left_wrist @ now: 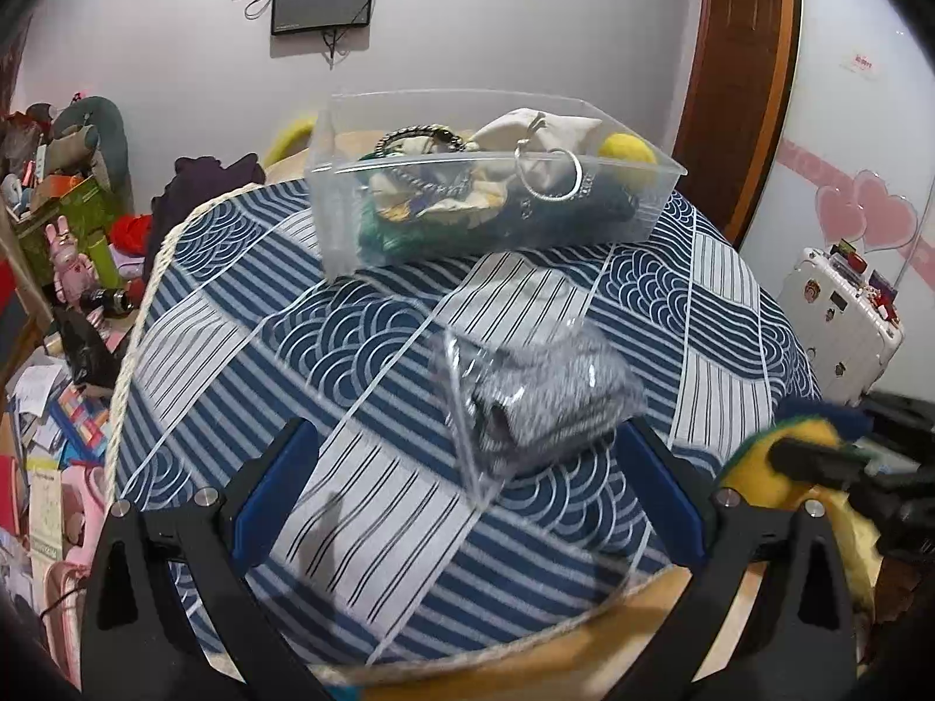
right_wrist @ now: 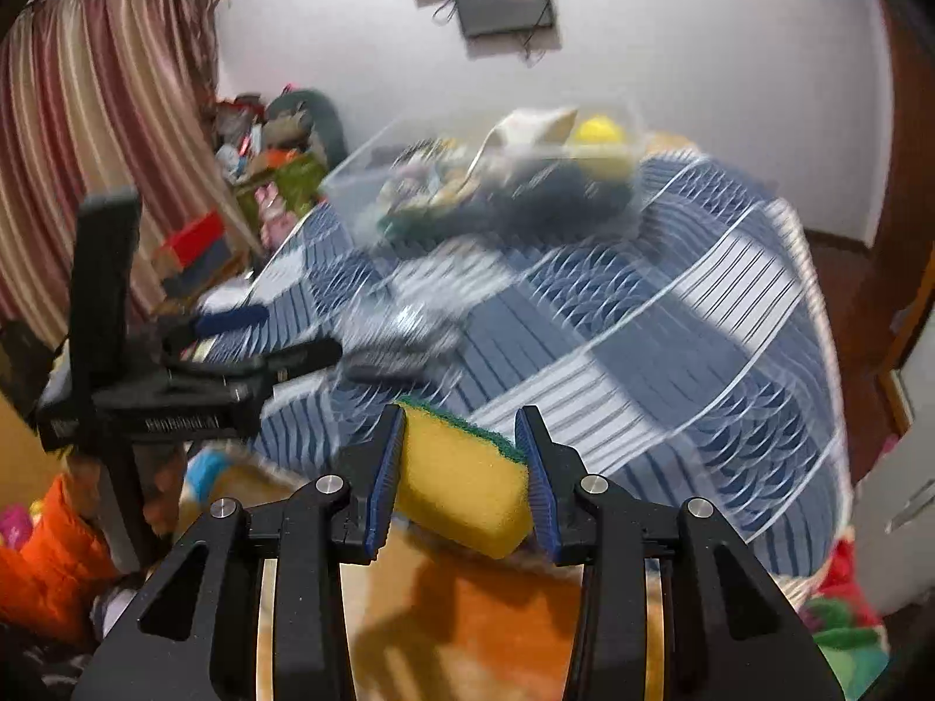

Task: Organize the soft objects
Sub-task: 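Carry the yellow sponge with the right tool while the left carries the grey fabric bag into the box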

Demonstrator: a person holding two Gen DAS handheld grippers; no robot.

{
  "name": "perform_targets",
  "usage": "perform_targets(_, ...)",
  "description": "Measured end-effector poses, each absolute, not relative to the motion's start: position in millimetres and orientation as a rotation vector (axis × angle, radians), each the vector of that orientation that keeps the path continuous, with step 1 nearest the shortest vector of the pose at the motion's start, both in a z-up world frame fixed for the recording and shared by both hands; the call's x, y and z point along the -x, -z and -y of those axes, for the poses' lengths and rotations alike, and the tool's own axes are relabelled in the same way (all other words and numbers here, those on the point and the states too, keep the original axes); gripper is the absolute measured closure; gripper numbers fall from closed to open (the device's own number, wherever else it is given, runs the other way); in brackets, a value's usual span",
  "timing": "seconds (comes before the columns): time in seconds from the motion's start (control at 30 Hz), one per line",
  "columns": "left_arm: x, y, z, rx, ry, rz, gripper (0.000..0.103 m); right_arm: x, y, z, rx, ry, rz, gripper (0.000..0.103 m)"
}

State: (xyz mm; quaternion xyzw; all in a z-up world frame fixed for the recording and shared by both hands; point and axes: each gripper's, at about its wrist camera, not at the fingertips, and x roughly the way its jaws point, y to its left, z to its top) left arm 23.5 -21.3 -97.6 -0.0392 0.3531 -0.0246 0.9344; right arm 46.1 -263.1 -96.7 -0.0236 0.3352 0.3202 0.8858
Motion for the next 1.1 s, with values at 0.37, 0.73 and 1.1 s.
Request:
perform_targets(0.37,-66.7,117.2,36.6,0.088,0.153,-0.802,0.031,-77.6,75.8,271.7,0.062,-0.56,-0.597,0.067)
perform_targets(0.73,-58.6,97.7,36.4,0.061,0.195,-0.732,0.069,-90.0,65.1,272.3,0.042,-0.555,-0.569,0.067)
perform_targets(1.1,-56.8,33.6,16.1,0.041,0.141,-0.558,0.069,-109.7,24.1,255.3,0.054,-0.547,-0.437,0.067)
